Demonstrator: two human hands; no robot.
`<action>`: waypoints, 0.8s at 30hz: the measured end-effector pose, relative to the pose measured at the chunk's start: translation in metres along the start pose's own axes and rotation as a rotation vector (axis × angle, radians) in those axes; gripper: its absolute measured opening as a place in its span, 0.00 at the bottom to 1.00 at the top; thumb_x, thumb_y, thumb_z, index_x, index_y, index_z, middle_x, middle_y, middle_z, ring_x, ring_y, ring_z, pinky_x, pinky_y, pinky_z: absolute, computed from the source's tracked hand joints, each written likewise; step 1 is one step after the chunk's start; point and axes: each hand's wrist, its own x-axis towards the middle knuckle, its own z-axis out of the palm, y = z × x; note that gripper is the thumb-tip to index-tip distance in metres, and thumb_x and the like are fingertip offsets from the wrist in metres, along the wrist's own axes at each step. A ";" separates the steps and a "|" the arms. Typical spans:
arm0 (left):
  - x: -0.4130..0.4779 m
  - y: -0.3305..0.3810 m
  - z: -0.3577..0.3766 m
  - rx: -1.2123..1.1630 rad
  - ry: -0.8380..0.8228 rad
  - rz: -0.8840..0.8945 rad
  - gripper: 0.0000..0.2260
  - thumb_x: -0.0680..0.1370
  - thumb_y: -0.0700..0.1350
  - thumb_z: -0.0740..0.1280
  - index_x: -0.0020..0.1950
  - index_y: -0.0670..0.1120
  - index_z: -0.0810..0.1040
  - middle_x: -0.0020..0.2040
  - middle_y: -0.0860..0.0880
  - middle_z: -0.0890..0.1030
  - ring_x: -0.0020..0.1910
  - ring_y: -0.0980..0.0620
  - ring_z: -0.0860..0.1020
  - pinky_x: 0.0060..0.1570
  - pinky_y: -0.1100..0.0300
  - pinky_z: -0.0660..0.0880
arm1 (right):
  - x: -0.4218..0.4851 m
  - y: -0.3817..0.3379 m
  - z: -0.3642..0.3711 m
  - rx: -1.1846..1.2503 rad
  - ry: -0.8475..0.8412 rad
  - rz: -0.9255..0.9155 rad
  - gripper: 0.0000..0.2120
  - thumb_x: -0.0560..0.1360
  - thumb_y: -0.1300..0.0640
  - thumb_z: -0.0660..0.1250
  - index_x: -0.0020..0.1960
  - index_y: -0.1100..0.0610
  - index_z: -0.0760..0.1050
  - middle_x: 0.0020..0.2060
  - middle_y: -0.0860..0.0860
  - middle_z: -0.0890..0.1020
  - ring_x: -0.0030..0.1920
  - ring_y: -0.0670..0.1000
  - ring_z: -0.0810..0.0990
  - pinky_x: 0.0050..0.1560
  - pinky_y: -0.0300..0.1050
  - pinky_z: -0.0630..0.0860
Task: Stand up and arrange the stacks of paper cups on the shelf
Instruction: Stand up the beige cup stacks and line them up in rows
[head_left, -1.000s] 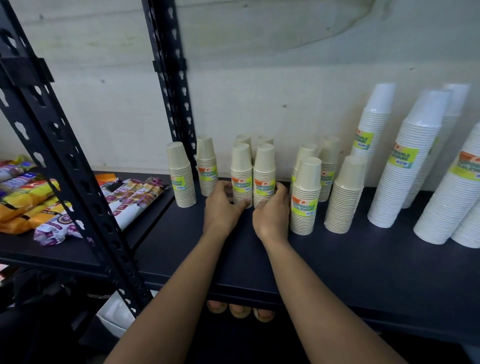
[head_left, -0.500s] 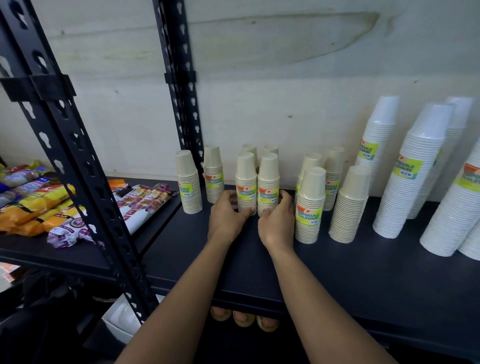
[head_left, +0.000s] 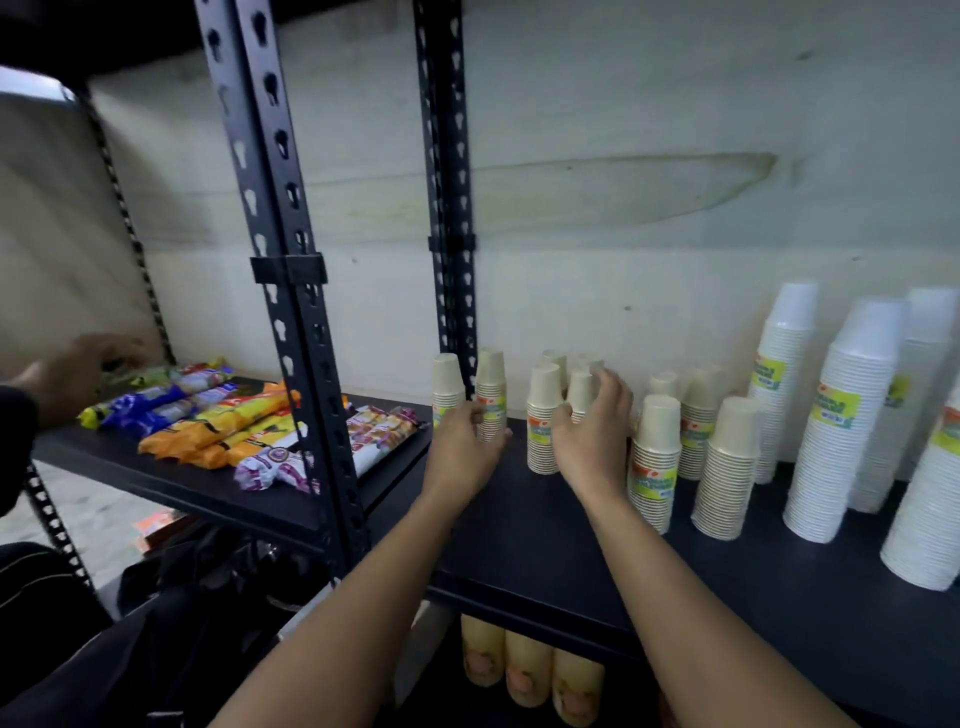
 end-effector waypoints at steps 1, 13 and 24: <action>0.002 0.004 -0.010 0.027 0.019 0.014 0.20 0.75 0.52 0.74 0.64 0.47 0.77 0.58 0.50 0.80 0.58 0.51 0.78 0.58 0.55 0.76 | 0.004 -0.005 -0.001 0.007 -0.035 -0.017 0.25 0.75 0.62 0.67 0.71 0.58 0.66 0.70 0.54 0.67 0.72 0.55 0.68 0.72 0.44 0.64; 0.010 0.002 -0.071 0.061 0.112 -0.083 0.27 0.74 0.52 0.75 0.70 0.47 0.71 0.64 0.46 0.73 0.61 0.50 0.76 0.61 0.52 0.75 | 0.032 -0.074 0.030 0.003 -0.382 -0.163 0.22 0.79 0.58 0.64 0.72 0.55 0.67 0.70 0.54 0.69 0.70 0.53 0.70 0.64 0.41 0.66; 0.037 -0.060 -0.021 -0.065 0.011 -0.250 0.30 0.74 0.51 0.75 0.71 0.47 0.67 0.64 0.47 0.74 0.63 0.48 0.76 0.61 0.50 0.76 | 0.047 -0.046 0.109 -0.003 -0.426 0.128 0.30 0.80 0.61 0.60 0.79 0.55 0.56 0.79 0.55 0.52 0.76 0.59 0.63 0.72 0.50 0.65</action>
